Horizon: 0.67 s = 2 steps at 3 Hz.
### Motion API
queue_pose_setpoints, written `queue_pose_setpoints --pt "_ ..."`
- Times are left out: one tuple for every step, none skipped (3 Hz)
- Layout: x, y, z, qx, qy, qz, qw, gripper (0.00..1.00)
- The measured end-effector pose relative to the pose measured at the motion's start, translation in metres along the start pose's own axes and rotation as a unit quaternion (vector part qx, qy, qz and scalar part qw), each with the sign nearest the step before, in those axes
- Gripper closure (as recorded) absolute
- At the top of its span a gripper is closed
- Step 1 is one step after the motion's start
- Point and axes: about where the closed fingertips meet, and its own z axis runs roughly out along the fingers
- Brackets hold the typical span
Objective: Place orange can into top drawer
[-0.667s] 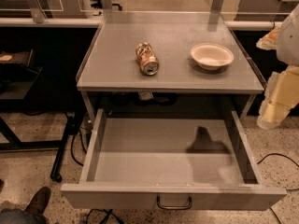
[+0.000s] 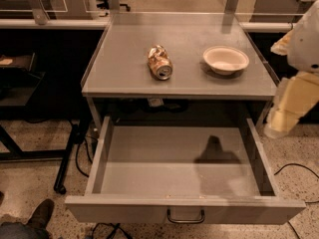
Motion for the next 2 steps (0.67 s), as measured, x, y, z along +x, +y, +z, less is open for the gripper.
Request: queue_pose_setpoints --pt "-0.038 0.000 0.013 -0.003 -0.008 0.029 0.9995 0.00" --pt "-0.076 -0.006 0.031 -0.028 -0.021 0.029 0.9990 0.00"
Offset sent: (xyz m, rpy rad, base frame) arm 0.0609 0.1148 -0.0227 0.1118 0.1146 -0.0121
